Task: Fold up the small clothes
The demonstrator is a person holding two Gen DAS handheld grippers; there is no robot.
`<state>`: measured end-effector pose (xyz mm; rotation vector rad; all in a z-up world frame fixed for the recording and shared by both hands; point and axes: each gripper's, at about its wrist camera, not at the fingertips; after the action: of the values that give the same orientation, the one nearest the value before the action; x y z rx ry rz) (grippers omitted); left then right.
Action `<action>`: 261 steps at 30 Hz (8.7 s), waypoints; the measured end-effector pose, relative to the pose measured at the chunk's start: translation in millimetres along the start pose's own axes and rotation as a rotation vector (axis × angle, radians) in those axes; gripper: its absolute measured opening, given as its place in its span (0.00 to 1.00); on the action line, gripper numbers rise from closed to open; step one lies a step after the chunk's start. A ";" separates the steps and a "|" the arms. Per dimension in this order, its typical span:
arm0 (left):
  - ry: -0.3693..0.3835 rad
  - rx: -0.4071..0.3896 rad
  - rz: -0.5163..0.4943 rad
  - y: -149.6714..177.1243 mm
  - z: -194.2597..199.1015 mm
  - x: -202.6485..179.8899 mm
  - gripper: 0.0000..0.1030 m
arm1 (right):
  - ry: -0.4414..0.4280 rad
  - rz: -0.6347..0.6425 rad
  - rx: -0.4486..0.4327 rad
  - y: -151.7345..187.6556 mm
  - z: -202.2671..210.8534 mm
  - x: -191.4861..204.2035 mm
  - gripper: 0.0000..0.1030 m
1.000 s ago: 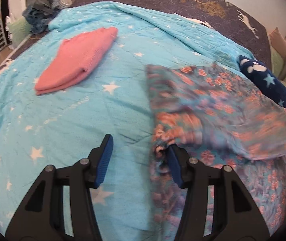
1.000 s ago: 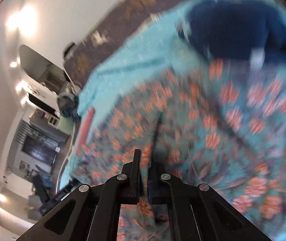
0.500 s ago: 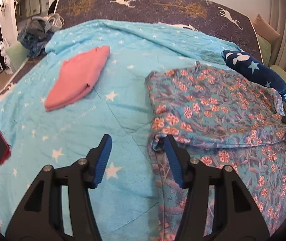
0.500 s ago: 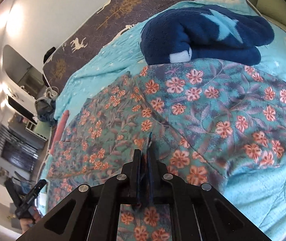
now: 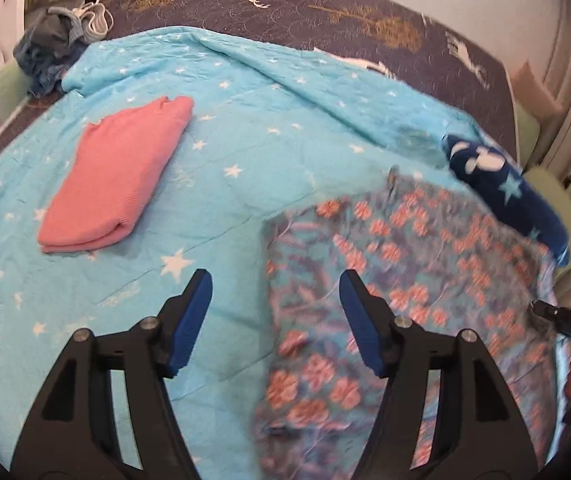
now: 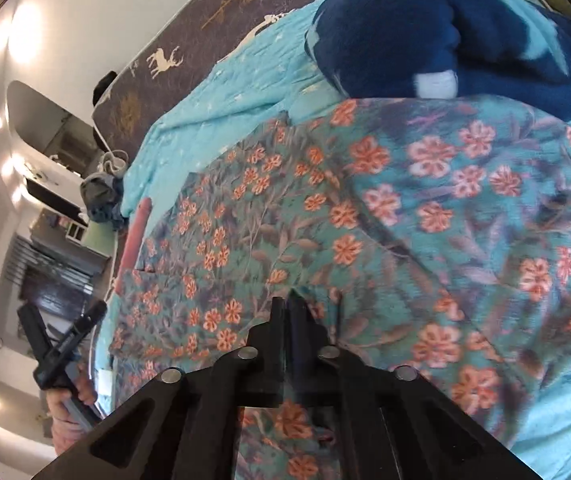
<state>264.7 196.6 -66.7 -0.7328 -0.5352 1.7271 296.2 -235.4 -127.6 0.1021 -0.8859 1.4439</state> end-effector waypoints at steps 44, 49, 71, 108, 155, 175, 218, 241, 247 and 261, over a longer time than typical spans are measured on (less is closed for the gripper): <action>0.068 -0.031 -0.091 20.6 13.5 -33.3 0.65 | 0.095 -0.083 -0.135 2.2 44.4 -32.8 0.36; 0.097 -0.048 -0.175 31.6 29.3 -51.3 0.65 | 0.038 -0.070 -0.184 15.8 78.6 -31.9 0.37; -0.088 0.055 -0.412 88.1 28.9 -42.6 0.66 | 0.037 -0.033 -0.085 46.2 69.9 -28.1 0.51; 0.014 0.124 -0.137 35.2 -52.3 -64.0 0.76 | -0.211 -0.078 0.040 38.3 45.4 -29.2 0.07; 0.041 0.088 -0.163 43.8 -51.3 -64.9 0.89 | -0.017 -0.599 -0.683 -14.9 213.4 -225.5 0.06; 0.467 0.109 0.072 44.8 -7.8 -39.6 0.89 | 0.073 0.325 -0.127 52.2 61.0 58.9 0.54; 0.122 0.103 -0.068 14.4 -19.9 -28.3 0.39 | 0.536 0.336 -0.150 49.2 49.0 0.2 0.49; 0.218 -0.083 -0.336 11.9 55.0 -125.9 0.80 | 0.411 0.254 -0.216 48.7 95.1 -3.3 0.27; 0.437 0.174 -0.449 -25.2 -39.0 -251.7 0.82 | 0.485 0.340 -0.199 57.8 65.8 2.3 0.50; 0.613 0.579 -0.347 -12.8 -151.0 -336.0 0.66 | 0.336 0.106 -0.203 -26.3 88.1 -66.1 0.50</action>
<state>440.4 -126.0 -96.6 -0.6506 0.2484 1.1569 286.8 -342.9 -93.3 -0.3358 -0.7622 1.4081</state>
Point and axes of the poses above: each gripper's, at about its wrist camera, not at the fingertips, and z roughly against the way its jaws point, x to its left, y to its underside, and after that the axes turned 1 degree about -z, right-handed
